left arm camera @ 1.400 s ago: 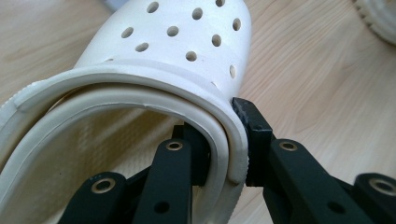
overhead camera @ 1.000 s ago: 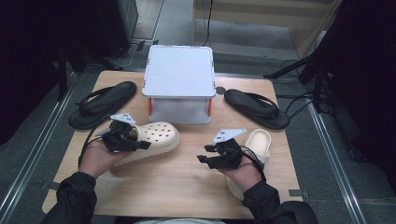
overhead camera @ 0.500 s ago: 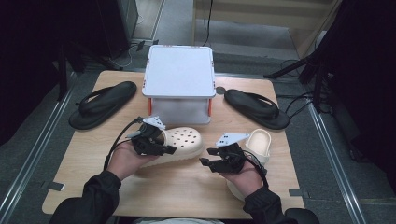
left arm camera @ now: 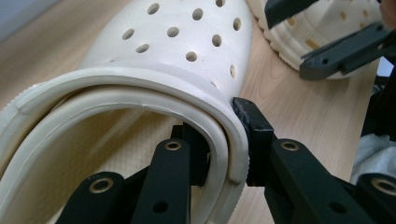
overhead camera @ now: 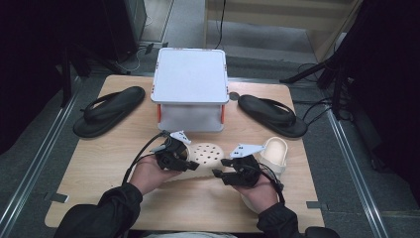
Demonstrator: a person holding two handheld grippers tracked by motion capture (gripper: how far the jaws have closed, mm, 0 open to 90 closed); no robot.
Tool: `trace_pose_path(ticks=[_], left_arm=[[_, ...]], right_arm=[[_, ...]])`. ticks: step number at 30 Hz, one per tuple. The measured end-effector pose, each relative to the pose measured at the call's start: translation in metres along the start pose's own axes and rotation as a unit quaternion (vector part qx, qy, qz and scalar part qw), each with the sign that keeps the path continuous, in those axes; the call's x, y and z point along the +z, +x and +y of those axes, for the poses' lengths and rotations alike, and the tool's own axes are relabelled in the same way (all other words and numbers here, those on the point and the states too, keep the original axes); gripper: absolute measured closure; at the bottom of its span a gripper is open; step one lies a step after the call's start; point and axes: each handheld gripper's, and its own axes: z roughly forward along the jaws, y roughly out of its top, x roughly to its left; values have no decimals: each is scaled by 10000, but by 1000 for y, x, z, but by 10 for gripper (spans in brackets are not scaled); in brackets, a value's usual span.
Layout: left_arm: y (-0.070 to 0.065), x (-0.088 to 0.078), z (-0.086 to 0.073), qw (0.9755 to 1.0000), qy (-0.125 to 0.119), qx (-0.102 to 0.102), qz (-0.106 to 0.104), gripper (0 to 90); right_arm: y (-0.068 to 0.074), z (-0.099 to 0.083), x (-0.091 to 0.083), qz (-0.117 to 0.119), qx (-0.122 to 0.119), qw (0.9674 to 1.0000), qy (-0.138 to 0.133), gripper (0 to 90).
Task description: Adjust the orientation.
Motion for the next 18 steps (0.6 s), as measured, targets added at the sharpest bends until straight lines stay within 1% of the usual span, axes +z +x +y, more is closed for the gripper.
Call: trace_pose_path(ticks=[2,4,7,8,9,11,13,14,15,17,18], left_arm=[[1,3,-2,10000,29,-17,8,757],[1,3,-3,10000,13,30,54,756],[2,3,-4,10000,12,54,22,749],[2,4,-5,9999,-5,88,54,744],[1,3,-5,9999,3,148,83,721],[1,3,-5,9998,61,170,89,665],[3,1,-5,9998,133,124,-9,589],[3,-1,-5,9998,155,137,-27,566],[3,-4,-5,9998,121,156,34,551],[4,-10,-5,9998,79,165,63,513],[4,-15,-6,9998,3,181,94,506]], right_arm=[[0,0,0,-8,17,10000,-7,506],[1,0,1,-14,26,10000,3,506],[1,0,3,-3,-8,10000,20,507],[2,0,3,-4,-3,10000,31,507],[2,0,4,5,-17,10000,31,507],[3,0,5,12,-37,10000,42,507],[4,0,6,8,-34,10000,51,508],[4,0,6,6,-30,10000,50,509],[4,0,6,4,-30,10000,48,509],[5,1,5,-6,-28,10000,59,511],[5,1,5,-11,-37,10000,53,512]])
